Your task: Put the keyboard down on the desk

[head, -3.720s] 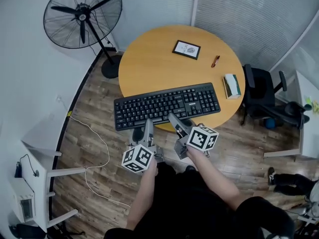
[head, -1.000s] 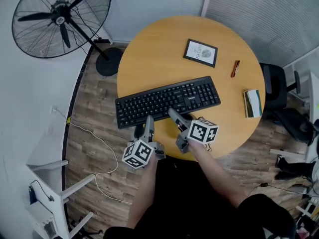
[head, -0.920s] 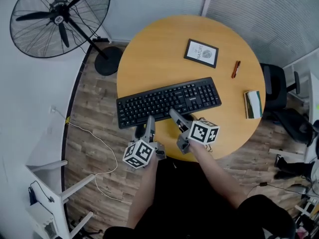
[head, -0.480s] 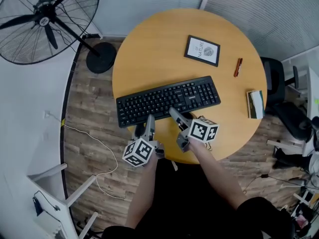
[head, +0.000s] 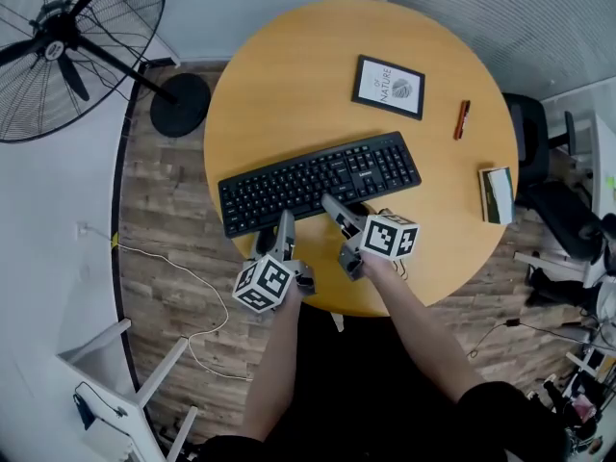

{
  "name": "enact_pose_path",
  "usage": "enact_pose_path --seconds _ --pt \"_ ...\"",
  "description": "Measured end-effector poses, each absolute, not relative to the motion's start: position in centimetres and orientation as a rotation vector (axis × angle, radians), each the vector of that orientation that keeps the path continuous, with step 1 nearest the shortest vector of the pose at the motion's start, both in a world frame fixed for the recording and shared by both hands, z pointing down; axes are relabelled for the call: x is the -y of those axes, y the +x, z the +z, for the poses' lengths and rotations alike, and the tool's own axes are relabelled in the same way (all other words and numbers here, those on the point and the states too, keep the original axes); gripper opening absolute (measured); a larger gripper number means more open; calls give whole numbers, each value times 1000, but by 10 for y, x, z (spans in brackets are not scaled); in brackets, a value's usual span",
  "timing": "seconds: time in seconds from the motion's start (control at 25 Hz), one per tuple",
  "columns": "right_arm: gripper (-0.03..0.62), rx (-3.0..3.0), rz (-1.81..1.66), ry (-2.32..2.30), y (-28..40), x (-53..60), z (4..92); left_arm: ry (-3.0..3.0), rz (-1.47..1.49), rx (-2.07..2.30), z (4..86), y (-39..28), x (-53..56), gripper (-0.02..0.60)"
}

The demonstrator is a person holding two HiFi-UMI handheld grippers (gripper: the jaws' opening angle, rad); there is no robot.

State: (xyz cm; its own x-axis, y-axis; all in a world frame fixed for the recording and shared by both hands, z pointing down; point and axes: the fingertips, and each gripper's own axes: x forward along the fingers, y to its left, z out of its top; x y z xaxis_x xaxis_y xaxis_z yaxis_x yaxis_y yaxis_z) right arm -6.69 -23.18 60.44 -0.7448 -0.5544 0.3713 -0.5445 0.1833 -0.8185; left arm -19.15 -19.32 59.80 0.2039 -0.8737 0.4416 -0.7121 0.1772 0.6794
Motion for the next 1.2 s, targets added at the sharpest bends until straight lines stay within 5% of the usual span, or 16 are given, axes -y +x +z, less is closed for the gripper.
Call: enact_pose_path --seconds 1.2 --pt "173 -2352 -1731 -1116 -85 286 647 1580 -136 1510 639 -209 247 236"
